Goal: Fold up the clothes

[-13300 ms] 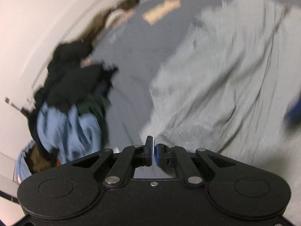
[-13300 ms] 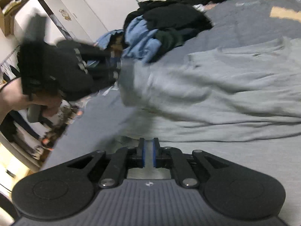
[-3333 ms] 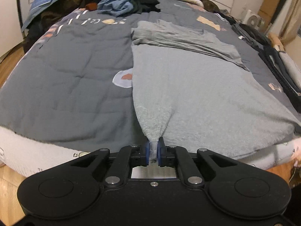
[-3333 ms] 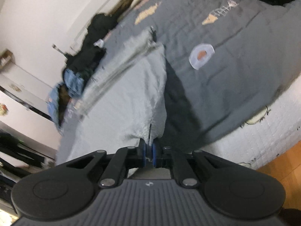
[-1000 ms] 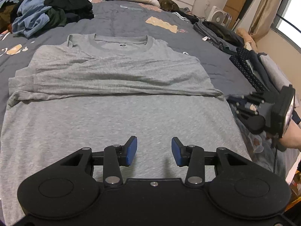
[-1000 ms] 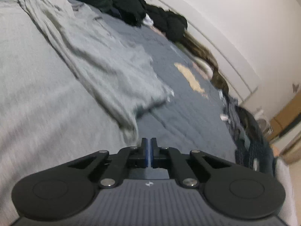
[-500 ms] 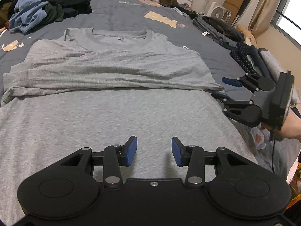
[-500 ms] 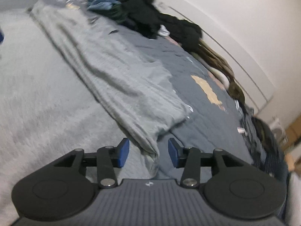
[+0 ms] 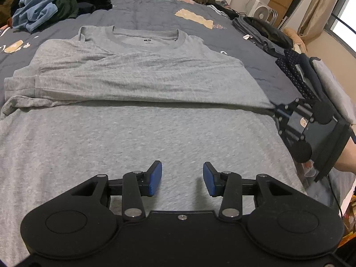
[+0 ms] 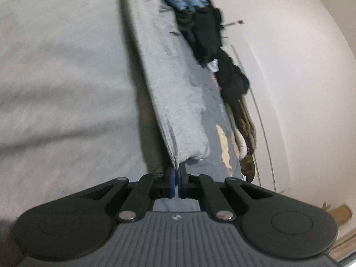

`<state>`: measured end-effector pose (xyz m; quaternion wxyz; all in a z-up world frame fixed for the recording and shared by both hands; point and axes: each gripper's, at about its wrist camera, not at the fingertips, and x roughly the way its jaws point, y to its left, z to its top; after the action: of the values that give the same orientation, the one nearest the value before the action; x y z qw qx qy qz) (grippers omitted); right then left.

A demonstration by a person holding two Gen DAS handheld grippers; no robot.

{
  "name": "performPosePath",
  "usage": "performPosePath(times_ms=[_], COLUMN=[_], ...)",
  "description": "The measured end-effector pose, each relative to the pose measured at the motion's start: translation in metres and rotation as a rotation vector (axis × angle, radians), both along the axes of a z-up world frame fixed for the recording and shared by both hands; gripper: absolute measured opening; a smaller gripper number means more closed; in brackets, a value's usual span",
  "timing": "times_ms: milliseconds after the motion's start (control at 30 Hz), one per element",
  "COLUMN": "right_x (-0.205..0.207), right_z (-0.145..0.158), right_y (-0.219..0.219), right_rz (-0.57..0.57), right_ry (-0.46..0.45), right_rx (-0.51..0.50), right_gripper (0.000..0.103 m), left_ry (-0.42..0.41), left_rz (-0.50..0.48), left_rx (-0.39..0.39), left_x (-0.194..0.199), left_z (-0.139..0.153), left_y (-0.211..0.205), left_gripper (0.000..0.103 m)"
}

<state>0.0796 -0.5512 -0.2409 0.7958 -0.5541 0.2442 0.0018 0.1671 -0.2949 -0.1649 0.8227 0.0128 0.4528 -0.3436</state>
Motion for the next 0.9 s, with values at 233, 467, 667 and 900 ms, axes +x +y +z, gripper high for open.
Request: performPosePath(times_ms=[233, 467, 667, 900], right_x=[0.002, -0.005, 0.000, 0.030], right_z=[0.008, 0.037, 0.084, 0.088], right_y=[0.002, -0.011, -0.016, -0.007], right_rz=[-0.050, -0.129, -0.268, -0.290], right_ry=[0.009, -0.007, -0.106, -0.046], right_rx=[0.058, 0.169, 0.561, 0.819], right_gripper=[0.007, 0.036, 0.041, 0.041], left_ry=[-0.002, -0.010, -0.017, -0.033], left_rz=[-0.008, -0.005, 0.002, -0.002], left_rx=[-0.001, -0.017, -0.016, -0.008], left_x=[0.000, -0.001, -0.001, -0.003], left_z=[0.001, 0.006, 0.008, 0.010], left_y=[0.003, 0.005, 0.006, 0.010], left_gripper=[0.041, 0.041, 0.041, 0.041])
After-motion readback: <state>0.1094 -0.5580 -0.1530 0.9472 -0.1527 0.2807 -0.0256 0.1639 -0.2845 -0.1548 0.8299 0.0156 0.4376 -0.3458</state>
